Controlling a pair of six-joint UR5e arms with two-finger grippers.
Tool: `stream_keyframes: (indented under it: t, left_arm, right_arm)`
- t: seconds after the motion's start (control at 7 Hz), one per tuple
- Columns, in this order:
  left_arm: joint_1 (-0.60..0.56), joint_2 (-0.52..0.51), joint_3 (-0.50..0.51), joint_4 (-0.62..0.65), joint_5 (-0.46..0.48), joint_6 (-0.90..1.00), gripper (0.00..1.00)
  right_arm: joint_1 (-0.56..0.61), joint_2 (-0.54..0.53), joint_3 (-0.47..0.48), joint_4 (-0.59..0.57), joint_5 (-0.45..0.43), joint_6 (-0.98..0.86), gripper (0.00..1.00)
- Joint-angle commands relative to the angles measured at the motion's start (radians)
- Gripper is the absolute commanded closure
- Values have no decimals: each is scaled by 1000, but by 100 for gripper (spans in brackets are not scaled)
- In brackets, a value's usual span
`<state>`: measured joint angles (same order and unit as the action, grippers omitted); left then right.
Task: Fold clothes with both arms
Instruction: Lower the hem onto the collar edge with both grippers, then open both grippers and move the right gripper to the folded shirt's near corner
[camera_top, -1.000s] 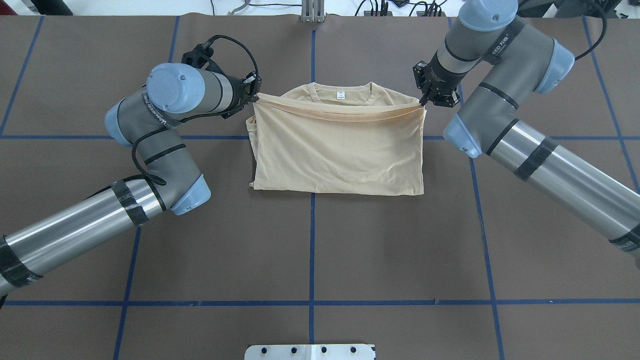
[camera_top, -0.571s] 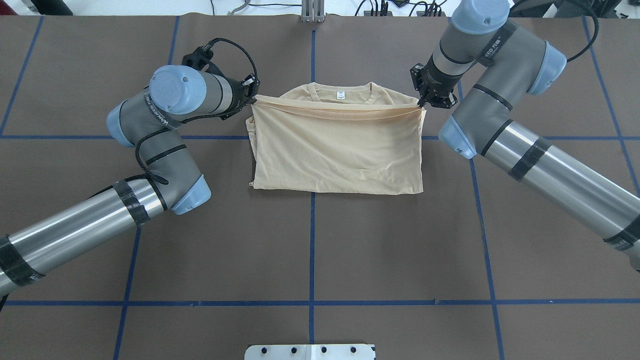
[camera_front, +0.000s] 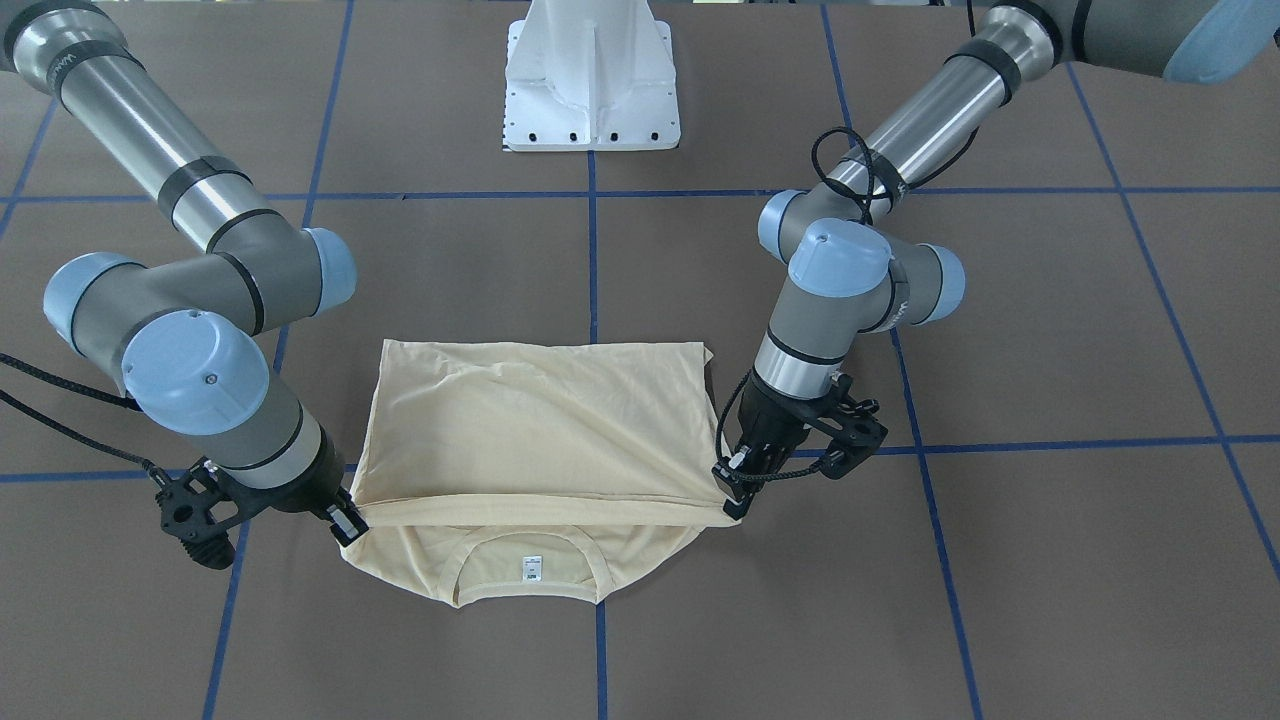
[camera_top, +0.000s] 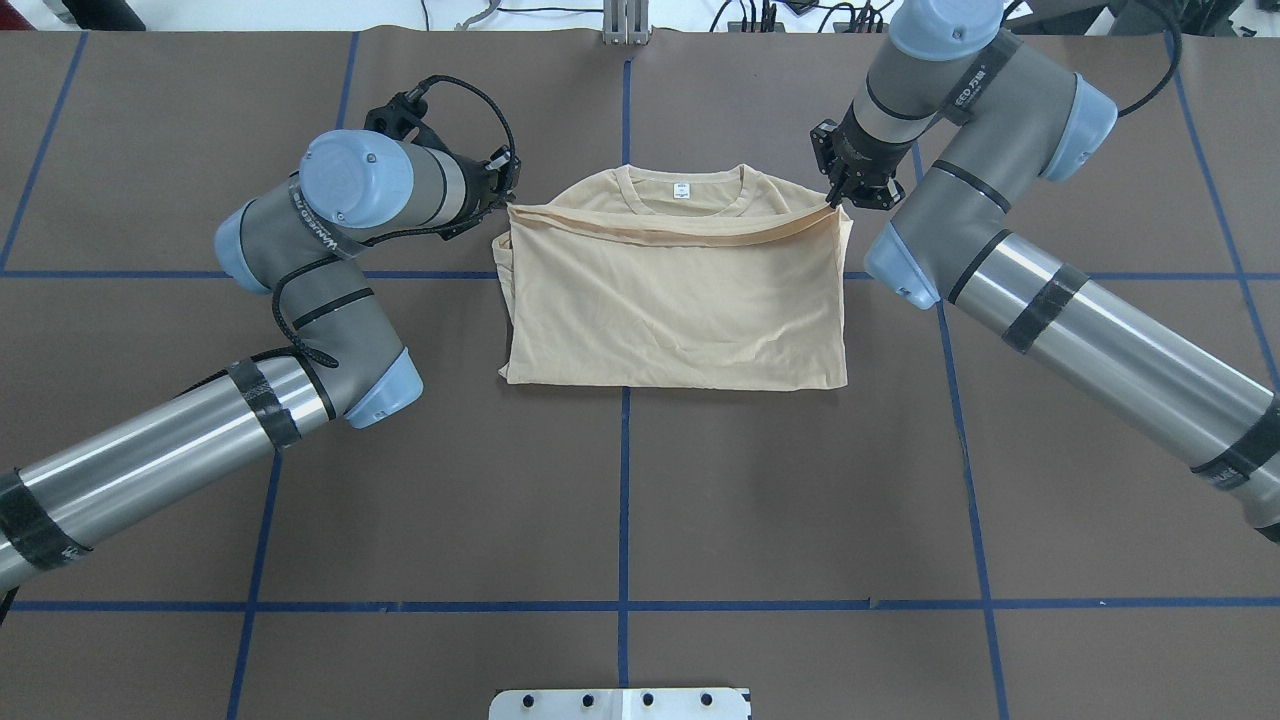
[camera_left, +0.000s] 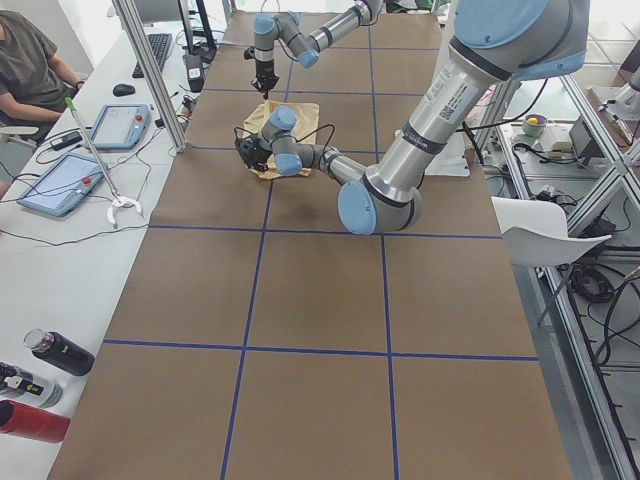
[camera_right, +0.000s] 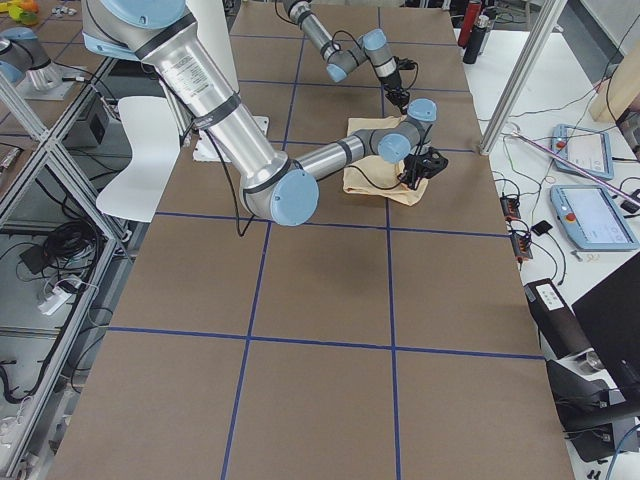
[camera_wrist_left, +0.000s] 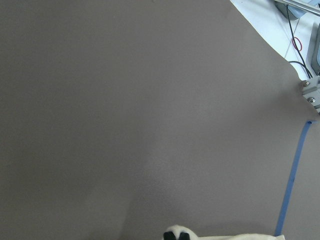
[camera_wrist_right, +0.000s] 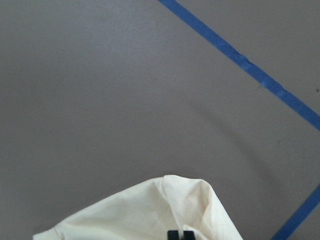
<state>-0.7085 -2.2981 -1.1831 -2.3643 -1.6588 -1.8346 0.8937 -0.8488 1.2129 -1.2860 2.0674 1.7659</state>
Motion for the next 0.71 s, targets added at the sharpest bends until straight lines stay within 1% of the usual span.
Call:
stream_keyframes:
  t: [0.0, 0.14, 0.29, 0.43, 0.57]
  left_arm:
    - [0, 0, 7, -22, 4, 0, 43]
    - [-5, 0, 4, -24, 2, -3, 42]
    - [-23, 0, -1, -26, 2, 0, 42]
    - [-41, 3, -31, -24, -7, 5, 42]
    - [-46, 11, -62, -15, -10, 6, 43]
  right_arm:
    - [-2, 19, -3, 8, -54, 21, 1]
    - [-4, 16, -1, 13, -67, 26, 1]
    - [-5, -1, 0, 69, -70, 27, 0]
    - [-2, -62, 57, 142, -73, 46, 0]
    - [-19, -153, 171, 167, -73, 61, 0]
